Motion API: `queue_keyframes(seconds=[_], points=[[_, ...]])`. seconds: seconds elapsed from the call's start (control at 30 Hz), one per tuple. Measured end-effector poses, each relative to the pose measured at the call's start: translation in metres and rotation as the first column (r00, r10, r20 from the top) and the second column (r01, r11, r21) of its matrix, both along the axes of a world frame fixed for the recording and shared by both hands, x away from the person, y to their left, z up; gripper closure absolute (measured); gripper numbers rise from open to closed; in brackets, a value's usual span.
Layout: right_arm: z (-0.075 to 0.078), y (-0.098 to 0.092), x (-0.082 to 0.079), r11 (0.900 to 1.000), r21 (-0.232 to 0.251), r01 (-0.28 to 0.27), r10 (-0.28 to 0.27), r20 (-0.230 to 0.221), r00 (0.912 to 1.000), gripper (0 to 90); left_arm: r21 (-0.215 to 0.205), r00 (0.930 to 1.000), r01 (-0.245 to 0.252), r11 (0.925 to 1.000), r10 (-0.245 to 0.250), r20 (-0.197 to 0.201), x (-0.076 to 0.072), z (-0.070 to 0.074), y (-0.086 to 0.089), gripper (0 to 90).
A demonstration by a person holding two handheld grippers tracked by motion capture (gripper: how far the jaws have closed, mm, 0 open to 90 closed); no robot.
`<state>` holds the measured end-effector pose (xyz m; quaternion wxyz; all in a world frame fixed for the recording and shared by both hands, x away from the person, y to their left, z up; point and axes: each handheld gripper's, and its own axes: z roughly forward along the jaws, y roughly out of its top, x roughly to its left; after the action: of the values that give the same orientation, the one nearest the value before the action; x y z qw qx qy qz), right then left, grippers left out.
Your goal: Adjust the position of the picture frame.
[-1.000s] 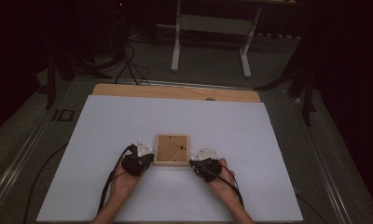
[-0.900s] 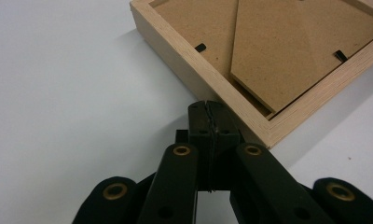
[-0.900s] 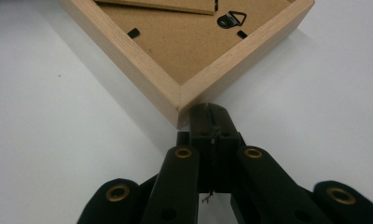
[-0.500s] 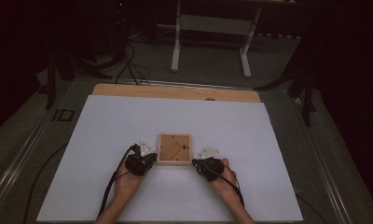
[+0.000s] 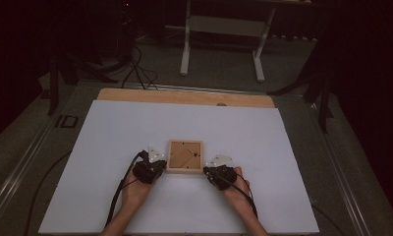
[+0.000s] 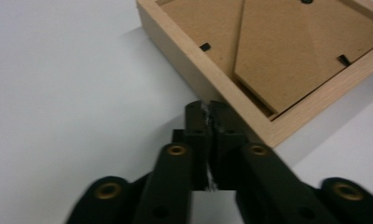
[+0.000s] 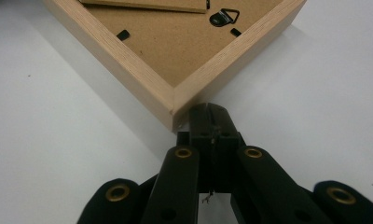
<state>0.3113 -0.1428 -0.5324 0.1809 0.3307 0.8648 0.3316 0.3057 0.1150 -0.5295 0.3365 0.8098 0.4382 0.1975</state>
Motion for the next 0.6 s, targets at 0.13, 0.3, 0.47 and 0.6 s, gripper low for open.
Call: queue_keyframes(seconds=[0.13, 0.3, 0.47, 0.6], points=[[0.001, -0.001, 0.001, 1.000, 0.006, 0.003, -0.003, 0.007, 1.0000, 85.9, -0.012, 0.9998, -0.006, 0.9999, 0.006, 0.021, -0.001, 0.003, 0.004, 77.8], [0.004, -0.006, 0.002, 0.999, 0.030, 0.026, -0.027, 0.019, 0.9995, 73.0, -0.039, 0.9998, -0.006, 0.9992, 0.007, 0.021, -0.002, 0.006, 0.010, 67.4], [0.011, -0.020, 0.004, 0.994, 0.094, 0.050, -0.052, 0.019, 0.9985, 53.6, -0.042, 0.9991, -0.010, 0.9991, 0.012, 0.042, -0.004, 0.008, 0.010, 51.2], [0.014, -0.027, 0.006, 0.989, 0.117, 0.088, -0.091, 0.024, 0.9956, 43.1, -0.057, 0.9984, -0.019, 0.9982, 0.022, 0.053, -0.005, 0.010, 0.012, 43.9]])
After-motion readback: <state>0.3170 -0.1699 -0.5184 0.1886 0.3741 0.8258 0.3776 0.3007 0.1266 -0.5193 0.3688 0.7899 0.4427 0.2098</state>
